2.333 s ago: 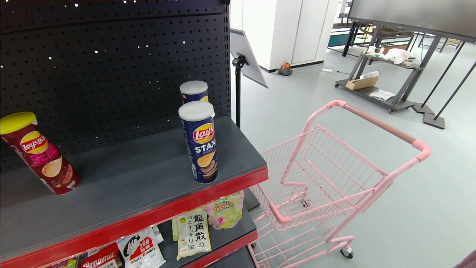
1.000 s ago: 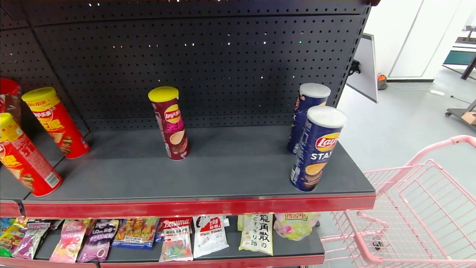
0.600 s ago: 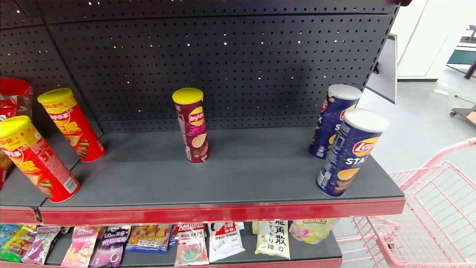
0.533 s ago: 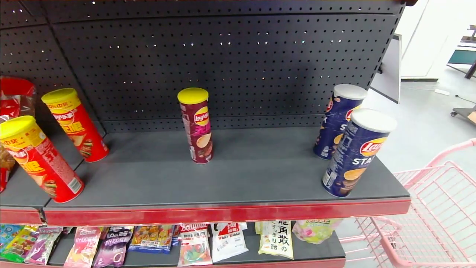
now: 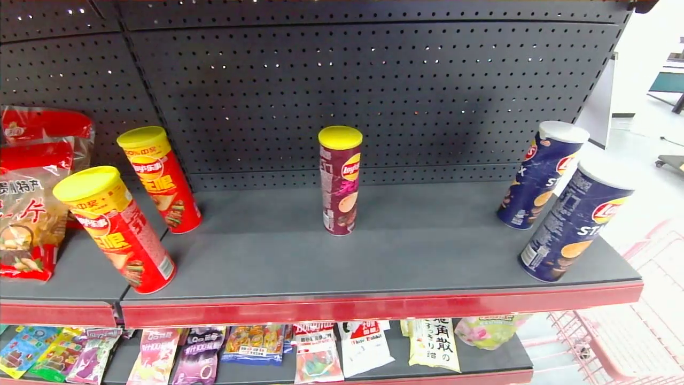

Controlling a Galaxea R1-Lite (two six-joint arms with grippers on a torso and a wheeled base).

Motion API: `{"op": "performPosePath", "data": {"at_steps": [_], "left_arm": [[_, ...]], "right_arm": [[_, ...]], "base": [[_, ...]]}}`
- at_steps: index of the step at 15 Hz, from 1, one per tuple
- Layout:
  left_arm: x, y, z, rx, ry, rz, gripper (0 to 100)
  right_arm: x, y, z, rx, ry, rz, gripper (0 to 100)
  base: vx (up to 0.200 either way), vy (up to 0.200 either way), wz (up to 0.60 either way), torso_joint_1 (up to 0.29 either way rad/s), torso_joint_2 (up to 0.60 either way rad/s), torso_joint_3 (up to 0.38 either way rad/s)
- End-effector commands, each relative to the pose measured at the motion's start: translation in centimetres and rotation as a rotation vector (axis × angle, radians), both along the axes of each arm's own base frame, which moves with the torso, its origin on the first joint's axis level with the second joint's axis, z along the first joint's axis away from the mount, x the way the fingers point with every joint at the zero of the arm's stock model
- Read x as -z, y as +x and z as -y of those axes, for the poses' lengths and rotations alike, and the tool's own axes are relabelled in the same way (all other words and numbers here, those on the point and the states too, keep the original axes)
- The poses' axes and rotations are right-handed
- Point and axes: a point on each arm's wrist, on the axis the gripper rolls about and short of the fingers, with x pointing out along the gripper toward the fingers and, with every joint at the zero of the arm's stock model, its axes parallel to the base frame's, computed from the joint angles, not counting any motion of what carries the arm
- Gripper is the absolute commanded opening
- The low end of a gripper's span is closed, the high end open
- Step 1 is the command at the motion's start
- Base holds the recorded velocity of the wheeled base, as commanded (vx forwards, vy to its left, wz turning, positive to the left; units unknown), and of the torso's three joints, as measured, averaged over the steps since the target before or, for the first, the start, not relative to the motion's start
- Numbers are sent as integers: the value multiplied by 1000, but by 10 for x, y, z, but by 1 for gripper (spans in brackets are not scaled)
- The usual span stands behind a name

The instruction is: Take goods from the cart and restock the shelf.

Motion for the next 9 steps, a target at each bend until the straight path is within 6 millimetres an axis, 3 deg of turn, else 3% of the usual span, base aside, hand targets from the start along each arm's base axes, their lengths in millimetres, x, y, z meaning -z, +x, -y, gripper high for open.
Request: {"op": "performPosePath", "data": {"at_steps": [1,3,9], "left_arm": [[0,0,0,0,0,-1,100],[0,0,0,0,0,-1,100],[0,0,0,3,0,-4,100]], "right_arm": [[0,1,0,0,-1,-4,0],[0,1,0,0,-1,-4,0],[2,-8,2,8,6,49,0]], "base": [[0,200,0,2,2,2],[0,200,0,5,2,2],[0,0,0,0,0,0]]}}
